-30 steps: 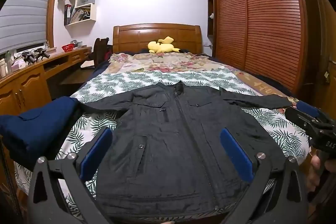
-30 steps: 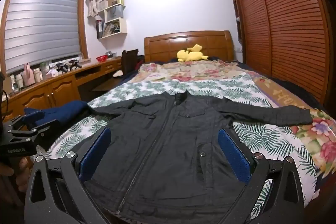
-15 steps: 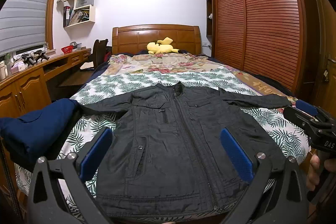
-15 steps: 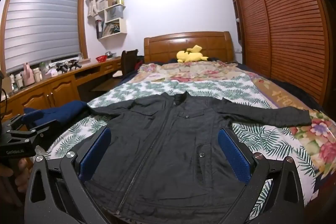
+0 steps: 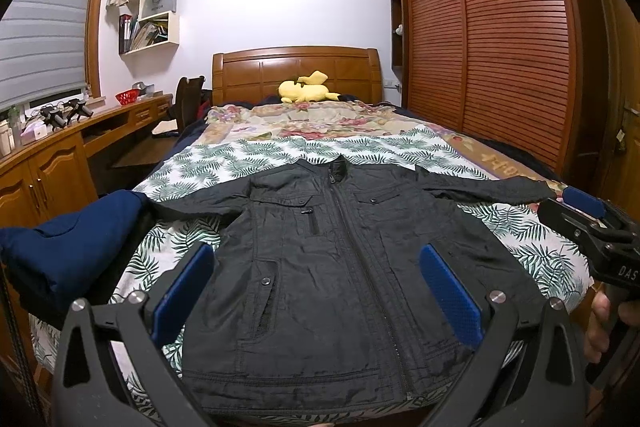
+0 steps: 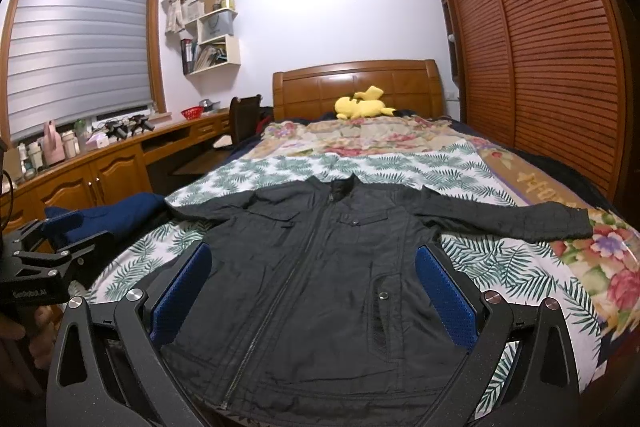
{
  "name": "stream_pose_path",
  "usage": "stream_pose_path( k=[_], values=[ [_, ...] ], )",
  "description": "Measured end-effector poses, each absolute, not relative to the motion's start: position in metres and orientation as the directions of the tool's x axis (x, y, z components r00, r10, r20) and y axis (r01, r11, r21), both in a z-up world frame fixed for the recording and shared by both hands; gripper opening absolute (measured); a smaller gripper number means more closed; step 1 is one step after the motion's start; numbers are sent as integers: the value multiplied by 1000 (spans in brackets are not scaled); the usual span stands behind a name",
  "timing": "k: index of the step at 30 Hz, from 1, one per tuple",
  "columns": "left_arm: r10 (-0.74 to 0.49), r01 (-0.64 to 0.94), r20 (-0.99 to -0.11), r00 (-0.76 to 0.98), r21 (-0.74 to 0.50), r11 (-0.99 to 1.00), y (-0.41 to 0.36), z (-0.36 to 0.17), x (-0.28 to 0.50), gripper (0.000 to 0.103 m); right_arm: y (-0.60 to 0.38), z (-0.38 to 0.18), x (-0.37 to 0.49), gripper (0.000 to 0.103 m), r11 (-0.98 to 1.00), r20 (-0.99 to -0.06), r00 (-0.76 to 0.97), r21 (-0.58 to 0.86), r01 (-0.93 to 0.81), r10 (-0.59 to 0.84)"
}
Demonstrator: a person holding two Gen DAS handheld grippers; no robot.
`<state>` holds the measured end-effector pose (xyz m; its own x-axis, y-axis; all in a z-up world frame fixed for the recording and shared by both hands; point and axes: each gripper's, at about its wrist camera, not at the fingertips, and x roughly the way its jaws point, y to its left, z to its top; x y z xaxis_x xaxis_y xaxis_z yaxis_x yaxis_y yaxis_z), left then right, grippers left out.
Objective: Fold large clothes
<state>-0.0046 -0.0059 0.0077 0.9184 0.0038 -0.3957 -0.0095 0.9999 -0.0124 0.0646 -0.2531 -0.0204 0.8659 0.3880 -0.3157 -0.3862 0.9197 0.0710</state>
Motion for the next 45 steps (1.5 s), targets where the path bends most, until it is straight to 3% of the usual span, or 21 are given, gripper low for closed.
stream_pose_path(
  k=[45],
  values=[
    [-7,4,-385,923,-10,1000,-15,11,-9,103,-253,-24,68,103,920,-317,866,73,-385,387]
  ],
)
